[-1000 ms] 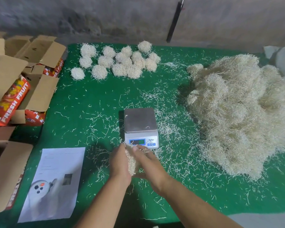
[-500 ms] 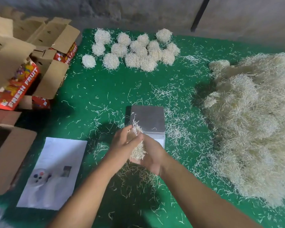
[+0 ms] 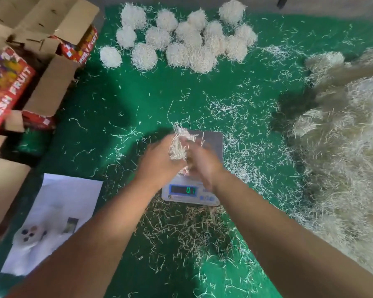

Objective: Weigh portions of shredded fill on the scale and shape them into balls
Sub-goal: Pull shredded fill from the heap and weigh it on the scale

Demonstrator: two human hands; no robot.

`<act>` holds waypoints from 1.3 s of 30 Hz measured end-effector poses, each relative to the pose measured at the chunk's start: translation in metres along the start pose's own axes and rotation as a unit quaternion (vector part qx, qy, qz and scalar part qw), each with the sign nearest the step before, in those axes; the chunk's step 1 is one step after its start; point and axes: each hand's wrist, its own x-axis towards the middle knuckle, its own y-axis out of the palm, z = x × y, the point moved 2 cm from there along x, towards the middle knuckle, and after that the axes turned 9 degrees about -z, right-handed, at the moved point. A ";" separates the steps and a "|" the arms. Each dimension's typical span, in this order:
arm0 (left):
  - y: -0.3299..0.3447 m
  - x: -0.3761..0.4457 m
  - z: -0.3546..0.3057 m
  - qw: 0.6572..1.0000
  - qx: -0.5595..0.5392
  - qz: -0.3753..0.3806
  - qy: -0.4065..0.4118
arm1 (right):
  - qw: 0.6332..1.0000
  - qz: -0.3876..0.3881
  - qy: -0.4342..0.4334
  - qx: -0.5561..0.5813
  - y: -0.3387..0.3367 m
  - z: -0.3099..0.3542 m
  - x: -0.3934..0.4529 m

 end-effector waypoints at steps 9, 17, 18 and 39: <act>0.049 0.031 -0.007 0.998 0.047 0.011 0.031 | 0.970 -0.114 -0.105 -0.186 -0.062 -0.016 0.041; 0.028 0.015 -0.009 0.998 -0.036 -0.025 0.043 | 0.974 -0.129 -0.094 -0.159 -0.072 -0.003 0.021; 0.023 0.012 -0.008 0.998 -0.032 -0.031 0.043 | 0.973 -0.134 -0.097 -0.163 -0.073 -0.002 0.017; -0.046 -0.088 0.015 0.995 -0.042 -0.051 0.078 | 0.972 -0.197 -0.104 -0.079 -0.072 -0.036 -0.121</act>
